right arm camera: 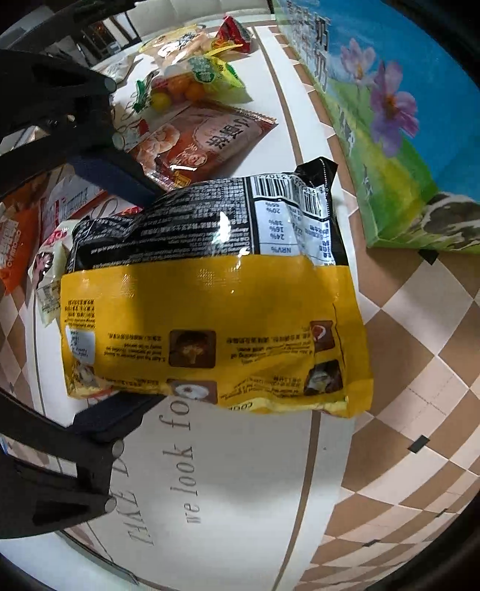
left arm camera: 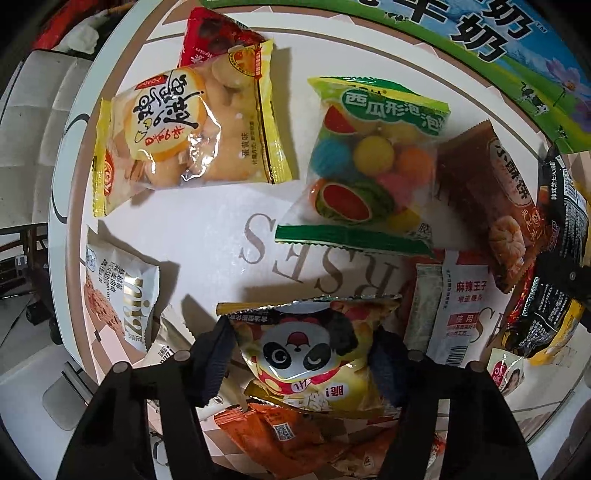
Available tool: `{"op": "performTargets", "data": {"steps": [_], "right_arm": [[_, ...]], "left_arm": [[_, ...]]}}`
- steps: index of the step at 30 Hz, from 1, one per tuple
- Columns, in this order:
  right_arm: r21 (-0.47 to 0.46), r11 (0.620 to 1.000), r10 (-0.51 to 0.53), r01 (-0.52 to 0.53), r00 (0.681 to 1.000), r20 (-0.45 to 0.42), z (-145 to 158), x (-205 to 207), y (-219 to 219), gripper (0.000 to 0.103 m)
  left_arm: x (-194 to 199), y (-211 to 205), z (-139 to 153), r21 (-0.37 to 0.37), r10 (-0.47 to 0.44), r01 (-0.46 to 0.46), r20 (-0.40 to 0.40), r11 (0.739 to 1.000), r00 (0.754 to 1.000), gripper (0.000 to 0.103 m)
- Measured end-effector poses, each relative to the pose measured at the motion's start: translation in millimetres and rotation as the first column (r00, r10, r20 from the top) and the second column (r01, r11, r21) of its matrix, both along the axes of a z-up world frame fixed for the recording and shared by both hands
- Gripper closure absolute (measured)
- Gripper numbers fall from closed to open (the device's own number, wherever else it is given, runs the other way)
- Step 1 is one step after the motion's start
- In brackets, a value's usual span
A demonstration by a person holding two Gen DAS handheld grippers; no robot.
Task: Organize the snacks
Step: 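Grasp the panda-print bag with the left tool while the right tool grasps the yellow-black bag, then carry both bags into the cardboard box and open both tools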
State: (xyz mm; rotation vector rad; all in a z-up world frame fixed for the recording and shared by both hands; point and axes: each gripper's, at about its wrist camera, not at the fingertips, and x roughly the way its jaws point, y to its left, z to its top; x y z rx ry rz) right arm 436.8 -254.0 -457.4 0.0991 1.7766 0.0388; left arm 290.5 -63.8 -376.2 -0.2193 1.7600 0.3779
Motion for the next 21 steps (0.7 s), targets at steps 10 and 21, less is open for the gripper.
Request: {"op": "performTargets", "data": {"steps": [10, 21], "right_arm": [[0.005, 1.0, -0.009, 0.009, 1.0, 0.027, -11.3, -31.2, -2.5, 0.016], [0.032, 0.999, -0.034, 0.033, 0.998, 0.044, 8.0, -30.1, 2.6, 0.016]], "left_arm": [[-6.8, 11.8, 9.1, 0.001, 0.005, -0.005, 0.013, 1.0, 1.0, 0.042], [-6.0, -8.4, 18.1, -0.001, -0.02, 0.02, 0.033, 1.0, 0.999, 0.044]]}}
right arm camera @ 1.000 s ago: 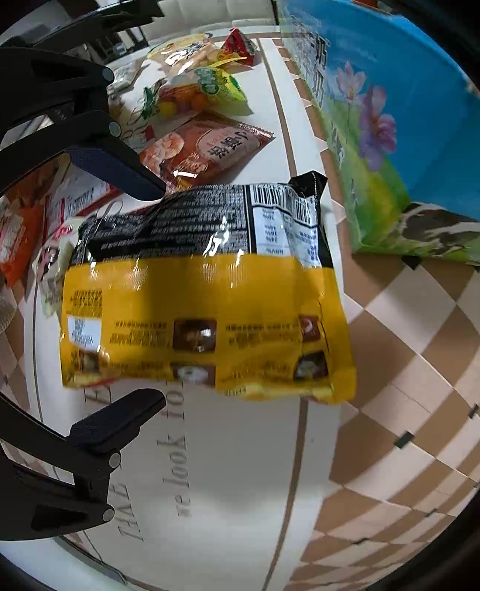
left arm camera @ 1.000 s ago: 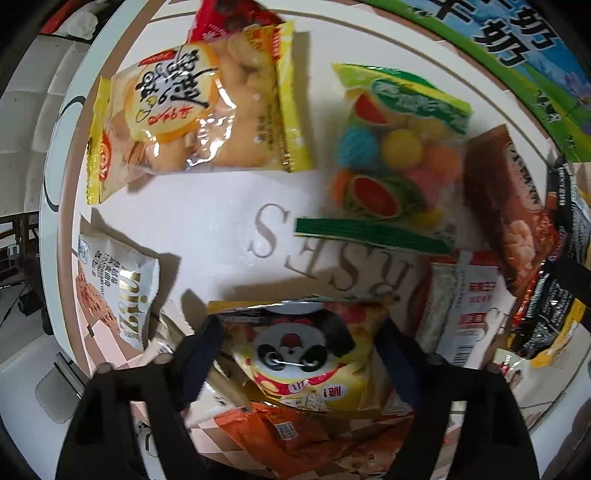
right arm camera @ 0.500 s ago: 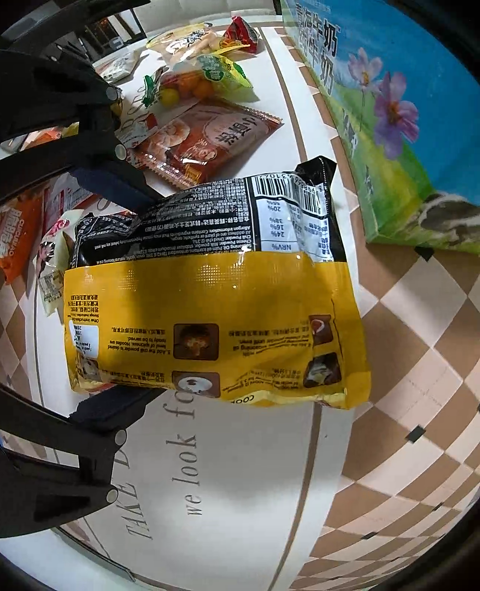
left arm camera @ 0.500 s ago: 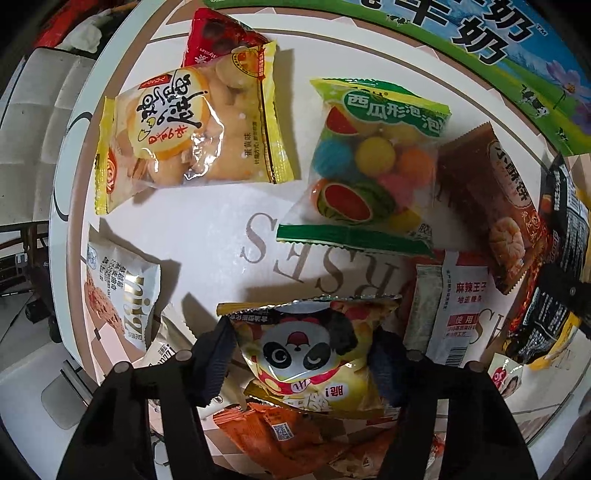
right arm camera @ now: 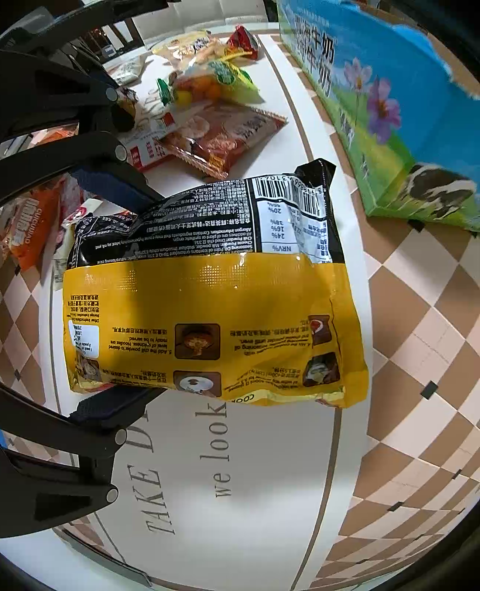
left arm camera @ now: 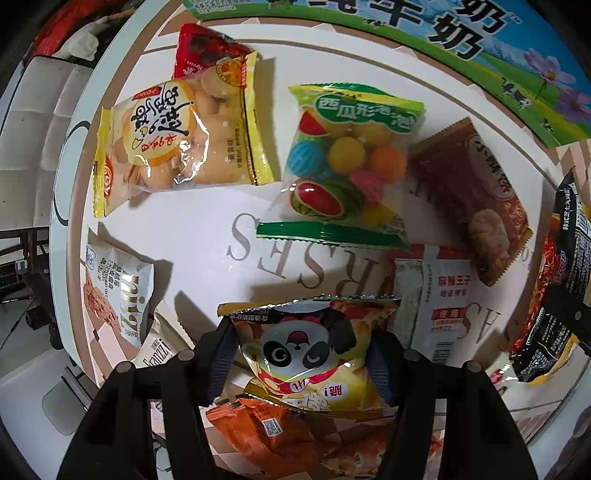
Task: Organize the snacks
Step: 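Carry both bags into the cardboard box and open both tools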
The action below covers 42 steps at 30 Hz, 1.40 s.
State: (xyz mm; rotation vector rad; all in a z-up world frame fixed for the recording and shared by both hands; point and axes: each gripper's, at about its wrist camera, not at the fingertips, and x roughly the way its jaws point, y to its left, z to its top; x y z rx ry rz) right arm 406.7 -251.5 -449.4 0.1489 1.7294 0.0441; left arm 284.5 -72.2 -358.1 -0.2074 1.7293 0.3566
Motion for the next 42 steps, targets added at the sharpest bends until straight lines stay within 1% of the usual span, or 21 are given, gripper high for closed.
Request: {"op": "performTargets", "data": {"steps": [2, 4, 8, 13, 14, 19, 22, 23, 25, 27, 30, 32, 34, 37, 40, 41, 42], "right_arm": [[0.013, 1.0, -0.002, 0.002, 1.0, 0.008, 6.6, -1.7, -0.9, 0.016], [0.027, 1.0, -0.003, 0.003, 1.0, 0.017, 15.3, -4.0, -2.9, 0.016], [0.061, 0.998, 0.005, -0.008, 0.999, 0.041, 34.1, -16.2, -0.5, 0.016], [0.116, 0.993, 0.014, -0.023, 0.997, 0.073, 64.1, -36.9, 4.5, 0.016], [0.131, 0.991, 0.012, -0.023, 0.997, 0.081, 72.6, -40.5, 6.5, 0.016], [0.209, 0.977, 0.007, -0.033, 0.992, 0.125, 116.4, -49.1, 25.1, 0.016], [0.256, 0.966, -0.003, -0.04, 0.987, 0.163, 145.5, -45.8, 41.1, 0.016], [0.271, 0.962, -0.01, -0.038, 0.985, 0.173, 154.8, -42.8, 46.5, 0.016], [0.299, 0.953, -0.022, -0.039, 0.98, 0.196, 177.3, -34.1, 46.8, 0.016], [0.311, 0.95, -0.039, -0.032, 0.975, 0.219, 193.3, -23.6, 56.8, 0.016], [0.297, 0.955, -0.065, -0.013, 0.965, 0.252, 210.2, 0.2, 72.5, 0.016], [0.283, 0.959, -0.092, 0.015, 0.961, 0.262, 216.7, 19.3, 82.4, 0.016], [0.265, 0.964, -0.11, 0.034, 0.954, 0.277, 222.0, 40.2, 93.9, 0.016], [0.235, 0.97, -0.124, 0.053, 0.947, 0.295, 221.2, 72.4, 111.6, 0.016], [0.208, 0.976, -0.126, 0.066, 0.948, 0.291, 210.9, 111.2, 134.3, 0.016], [0.198, 0.978, -0.123, 0.066, 0.949, 0.29, 203.1, 124.0, 138.4, 0.016], [0.191, 0.979, -0.12, 0.066, 0.95, 0.289, 200.2, 134.8, 143.7, 0.016]], "left_arm": [[0.7, -2.4, 5.7, -0.003, -0.008, 0.008, 0.007, 1.0, 1.0, 0.044], [1.6, -5.2, 18.5, -0.014, -0.015, 0.015, 0.025, 1.0, 1.0, 0.044], [3.1, -10.6, 58.9, -0.016, -0.055, 0.057, 0.098, 0.998, 0.994, 0.044], [7.6, -14.6, 116.0, -0.024, -0.099, 0.106, 0.196, 0.994, 0.975, 0.044], [9.2, -13.7, 129.6, -0.027, -0.105, 0.114, 0.221, 0.993, 0.97, 0.044], [23.2, -10.3, 174.0, -0.041, -0.125, 0.143, 0.29, 0.989, 0.949, 0.044], [37.3, -2.6, 196.7, -0.044, -0.152, 0.176, 0.329, 0.983, 0.932, 0.044], [43.8, 0.8, 200.1, -0.04, -0.16, 0.184, 0.339, 0.982, 0.927, 0.044], [60.1, 8.6, 212.6, -0.037, -0.18, 0.207, 0.365, 0.978, 0.914, 0.044], [78.1, 17.2, 220.9, -0.031, -0.197, 0.227, 0.388, 0.973, 0.9, 0.044], [110.3, 33.5, 228.7, -0.027, -0.22, 0.254, 0.413, 0.967, 0.884, 0.044], [136.8, 46.8, 227.2, -0.039, -0.231, 0.271, 0.416, 0.962, 0.879, 0.044], [161.3, 59.1, 222.0, -0.049, -0.236, 0.28, 0.412, 0.959, 0.88, 0.044], [201.4, 74.1, 209.2, -0.042, -0.257, 0.298, 0.403, 0.954, 0.878, 0.044], [239.6, 84.5, 192.2, -0.054, -0.267, 0.311, 0.386, 0.949, 0.883, 0.044], [253.7, 86.5, 184.1, -0.056, -0.279, 0.321, 0.374, 0.945, 0.884, 0.044], [260.5, 86.4, 180.0, -0.055, -0.283, 0.325, 0.369, 0.944, 0.885, 0.044]]}}
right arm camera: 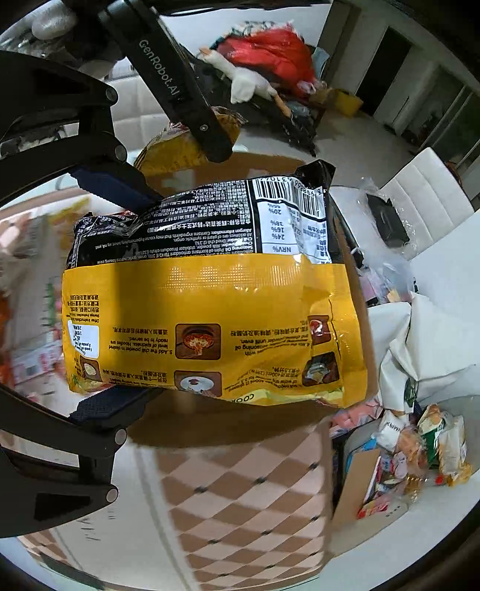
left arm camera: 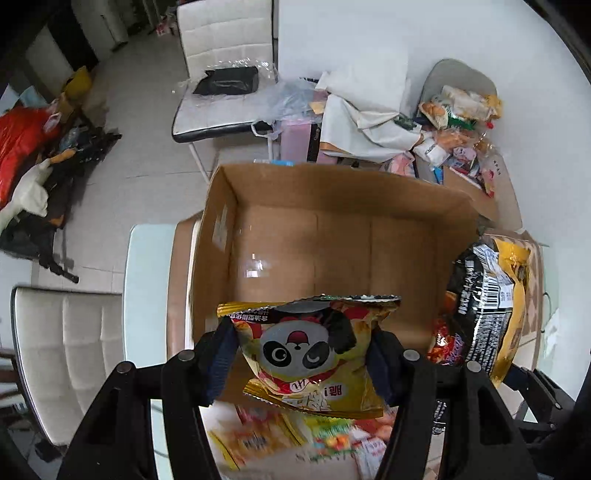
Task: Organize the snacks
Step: 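Carry both bags into the cardboard box and open both tools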
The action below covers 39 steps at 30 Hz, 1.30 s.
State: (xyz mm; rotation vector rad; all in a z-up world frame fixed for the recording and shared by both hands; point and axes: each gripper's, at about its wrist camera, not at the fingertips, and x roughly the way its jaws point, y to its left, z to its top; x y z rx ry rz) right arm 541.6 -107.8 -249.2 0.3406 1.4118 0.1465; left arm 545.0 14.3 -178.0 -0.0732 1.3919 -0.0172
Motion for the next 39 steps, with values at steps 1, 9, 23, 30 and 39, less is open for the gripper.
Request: {"op": "performTargets", "data": {"steps": [1, 9, 23, 30, 39], "right_arm": [[-0.011, 1.0, 0.0, 0.0, 1.0, -0.007, -9.2, 14.2, 5.8, 0.016], [-0.073, 0.997, 0.005, -0.013, 0.994, -0.105, -89.2, 96.0, 26.2, 0.016], [-0.111, 0.99, 0.061, -0.088, 0.972, -0.226, -164.6, 136.3, 29.5, 0.016], [-0.102, 0.988, 0.089, -0.118, 0.963, -0.253, -168.6, 136.1, 38.6, 0.015], [-0.156, 0.975, 0.119, -0.16, 0.963, -0.242, -152.6, 144.0, 40.6, 0.007]], "left_arm": [[12.4, 2.3, -8.5, 0.007, -0.003, 0.003, -0.009, 1.0, 1.0, 0.044], [70.2, 6.8, -72.6, -0.014, -0.063, 0.062, -0.143, 0.998, 0.988, 0.043], [85.0, -15.8, -131.7, -0.048, -0.125, 0.117, -0.265, 0.992, 0.956, 0.043], [85.5, -17.7, -137.9, -0.033, -0.125, 0.12, -0.273, 0.992, 0.954, 0.042], [87.3, -9.3, -137.3, -0.022, -0.075, 0.072, -0.269, 0.997, 0.96, 0.018]]}}
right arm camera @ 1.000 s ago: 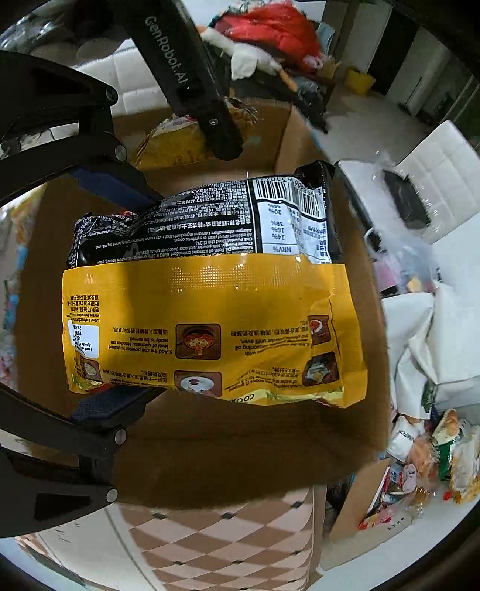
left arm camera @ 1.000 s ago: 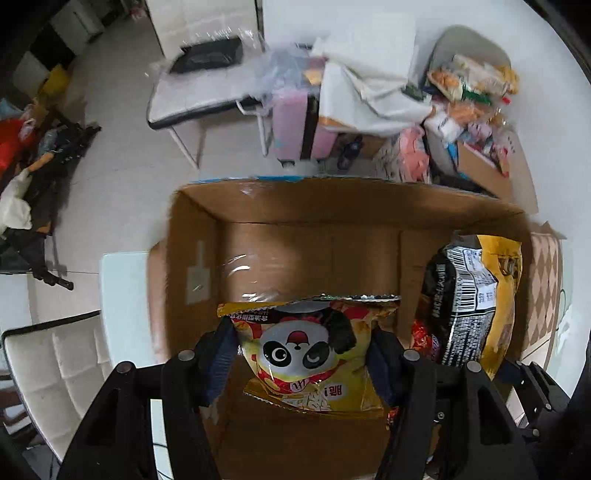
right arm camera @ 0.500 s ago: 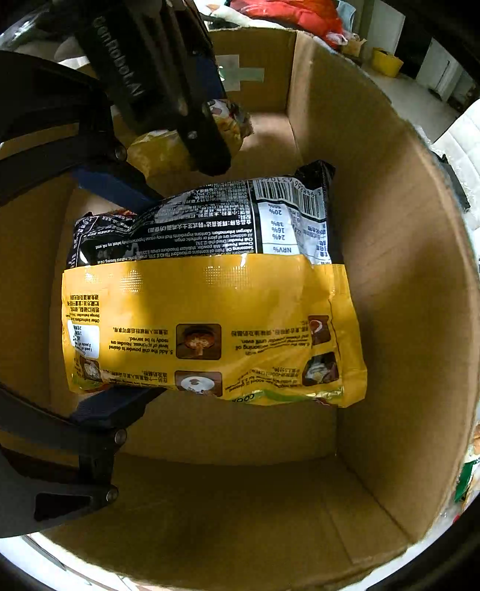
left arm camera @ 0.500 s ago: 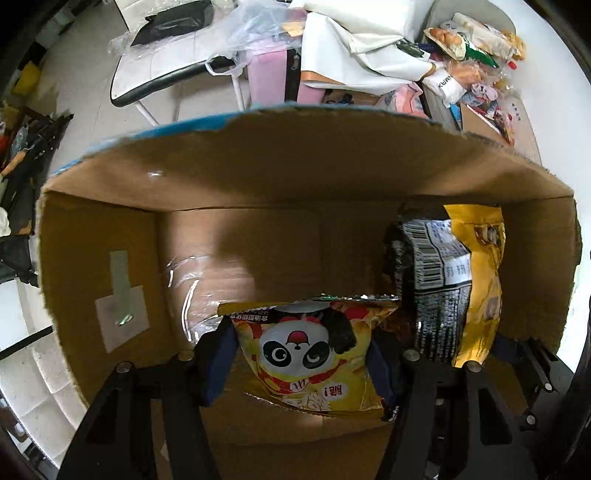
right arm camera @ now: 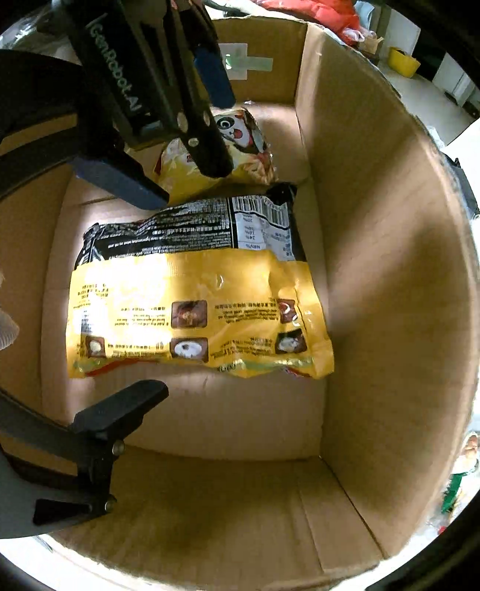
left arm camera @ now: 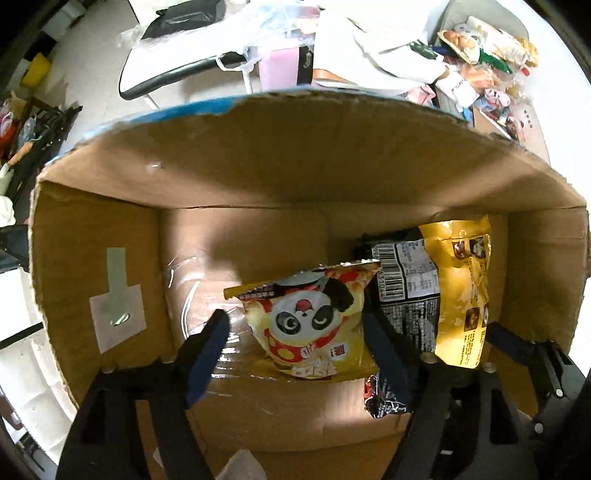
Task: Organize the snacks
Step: 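Carry both bags into the cardboard box and open both tools, then withdraw both tools from the box back toward the table snacks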
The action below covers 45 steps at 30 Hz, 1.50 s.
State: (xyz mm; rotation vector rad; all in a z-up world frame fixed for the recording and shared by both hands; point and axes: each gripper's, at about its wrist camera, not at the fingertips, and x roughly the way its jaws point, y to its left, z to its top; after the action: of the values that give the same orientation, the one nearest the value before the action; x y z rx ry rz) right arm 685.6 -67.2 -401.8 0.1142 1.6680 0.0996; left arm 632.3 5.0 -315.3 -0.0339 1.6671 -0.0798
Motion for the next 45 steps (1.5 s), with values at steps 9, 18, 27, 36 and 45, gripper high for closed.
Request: {"op": "performTargets", "data": {"steps": [9, 18, 27, 36, 45], "right_arm": [[-0.026, 1.0, 0.011, -0.01, 0.999, 0.04, 27.0, -14.0, -0.9, 0.005], [-0.055, 0.998, 0.004, 0.006, 0.985, 0.17, 78.0, -58.5, -1.2, 0.005], [-0.101, 0.995, 0.023, 0.006, 0.958, 0.285, 116.5, -123.5, -4.2, 0.005], [-0.084, 0.996, 0.022, 0.011, 0.924, 0.382, 168.5, -180.2, -14.9, 0.005], [-0.027, 1.0, 0.015, -0.005, 0.921, 0.389, 213.1, -247.9, -22.3, 0.005]], "left_arm": [[-12.6, 3.7, 18.8, -0.022, 0.016, -0.015, 0.049, 1.0, 0.999, 0.016], [-49.2, 14.1, 62.0, 0.008, 0.034, -0.036, 0.196, 0.999, 0.98, 0.016], [-107.1, 13.9, 103.5, 0.066, 0.007, -0.032, 0.336, 0.997, 0.942, 0.016], [-171.5, 9.0, 154.6, 0.07, 0.005, -0.04, 0.44, 0.997, 0.898, 0.016], [-239.3, 9.6, 192.0, 0.045, 0.046, -0.078, 0.485, 0.996, 0.873, 0.016]]}}
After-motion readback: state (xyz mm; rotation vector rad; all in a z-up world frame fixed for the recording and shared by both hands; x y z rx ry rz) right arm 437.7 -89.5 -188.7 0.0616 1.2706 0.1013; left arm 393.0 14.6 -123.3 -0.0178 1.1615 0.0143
